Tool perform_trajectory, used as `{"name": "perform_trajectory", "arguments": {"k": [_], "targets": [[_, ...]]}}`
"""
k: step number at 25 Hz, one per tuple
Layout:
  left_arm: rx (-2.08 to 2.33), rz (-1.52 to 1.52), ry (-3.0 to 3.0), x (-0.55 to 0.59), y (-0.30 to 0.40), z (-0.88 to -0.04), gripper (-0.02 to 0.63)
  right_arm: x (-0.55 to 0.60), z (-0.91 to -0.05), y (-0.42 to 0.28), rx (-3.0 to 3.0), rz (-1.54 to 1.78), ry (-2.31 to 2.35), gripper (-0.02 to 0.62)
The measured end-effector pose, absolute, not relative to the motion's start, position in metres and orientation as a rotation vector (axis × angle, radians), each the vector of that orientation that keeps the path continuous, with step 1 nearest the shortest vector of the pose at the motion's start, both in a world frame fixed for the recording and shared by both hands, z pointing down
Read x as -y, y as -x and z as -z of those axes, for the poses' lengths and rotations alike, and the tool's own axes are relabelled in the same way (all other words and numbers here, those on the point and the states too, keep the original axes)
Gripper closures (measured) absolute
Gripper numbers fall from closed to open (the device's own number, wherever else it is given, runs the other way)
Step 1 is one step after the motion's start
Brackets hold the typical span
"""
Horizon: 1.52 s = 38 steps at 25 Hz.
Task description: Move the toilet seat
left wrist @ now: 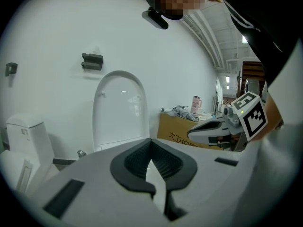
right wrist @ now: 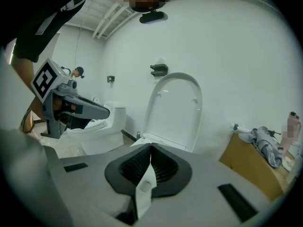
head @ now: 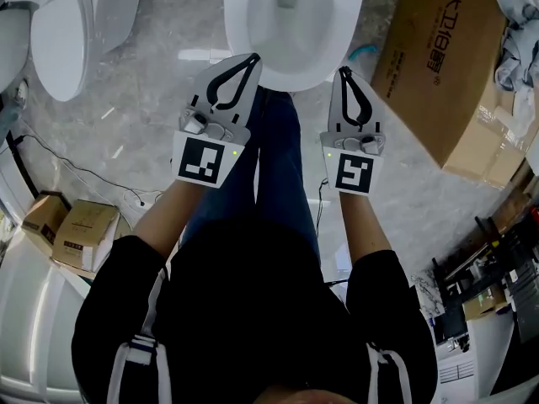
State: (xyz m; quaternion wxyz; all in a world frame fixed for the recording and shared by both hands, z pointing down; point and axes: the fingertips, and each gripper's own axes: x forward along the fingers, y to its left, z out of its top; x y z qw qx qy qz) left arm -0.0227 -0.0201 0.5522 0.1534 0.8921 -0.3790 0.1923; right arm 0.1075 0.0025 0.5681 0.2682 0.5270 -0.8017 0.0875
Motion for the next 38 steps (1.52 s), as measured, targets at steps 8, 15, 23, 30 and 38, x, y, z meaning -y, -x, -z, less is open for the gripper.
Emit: {"name": "perform_trajectory", "arguments": {"k": [8,15,23,30,38], "targets": [[1.099,-0.615,-2.572,0.019,0.029,-0.594,0.600,-0.011,-0.617,-0.109,2.125,-0.274,-1.345,0.572],[1.072,-0.637,-2.542,0.011,0.033,-0.630,0.599,-0.025,-0.654,-0.105,2.095,-0.315,-1.290,0.572],[0.984,-0.716,-2.581,-0.008,0.031,-0.675,0.598,-0.036,-0.693,-0.099,2.086,-0.306,-1.212,0.572],[0.924,-0.843,-2.618,-0.020,0.036,-0.704,0.598,-0.048,-0.719,-0.091,2.090,-0.247,-1.123,0.572],[0.786,-0.986,-2.606,-0.040,0.039,-0.745,0.598,-0.064,-0.754,-0.092,2.047,-0.298,-1.036,0.571]]}}
